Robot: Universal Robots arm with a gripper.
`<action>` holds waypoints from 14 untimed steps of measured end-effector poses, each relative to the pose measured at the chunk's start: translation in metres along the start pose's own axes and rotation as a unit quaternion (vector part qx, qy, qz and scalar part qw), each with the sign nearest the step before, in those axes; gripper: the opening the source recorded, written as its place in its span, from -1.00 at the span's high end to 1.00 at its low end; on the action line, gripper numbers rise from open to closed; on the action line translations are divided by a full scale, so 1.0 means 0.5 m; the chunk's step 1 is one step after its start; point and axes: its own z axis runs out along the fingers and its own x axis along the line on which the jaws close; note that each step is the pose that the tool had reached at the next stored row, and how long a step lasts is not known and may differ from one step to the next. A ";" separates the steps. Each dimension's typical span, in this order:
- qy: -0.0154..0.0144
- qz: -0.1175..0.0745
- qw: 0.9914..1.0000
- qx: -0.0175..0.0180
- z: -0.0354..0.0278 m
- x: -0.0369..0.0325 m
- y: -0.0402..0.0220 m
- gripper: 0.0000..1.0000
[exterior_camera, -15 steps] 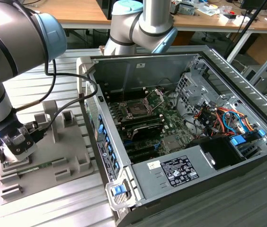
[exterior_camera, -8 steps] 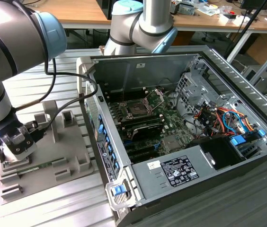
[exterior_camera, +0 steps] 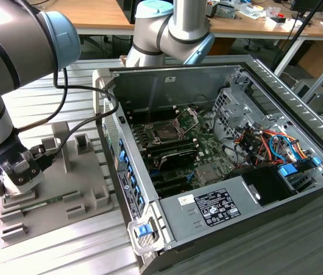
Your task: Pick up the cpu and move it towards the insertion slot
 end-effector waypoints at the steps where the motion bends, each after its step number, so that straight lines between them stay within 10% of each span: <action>1: 0.000 0.000 1.000 0.000 -0.001 0.000 0.000 -0.10; 14: 0.000 0.000 1.000 0.000 -0.009 0.000 0.000 -0.10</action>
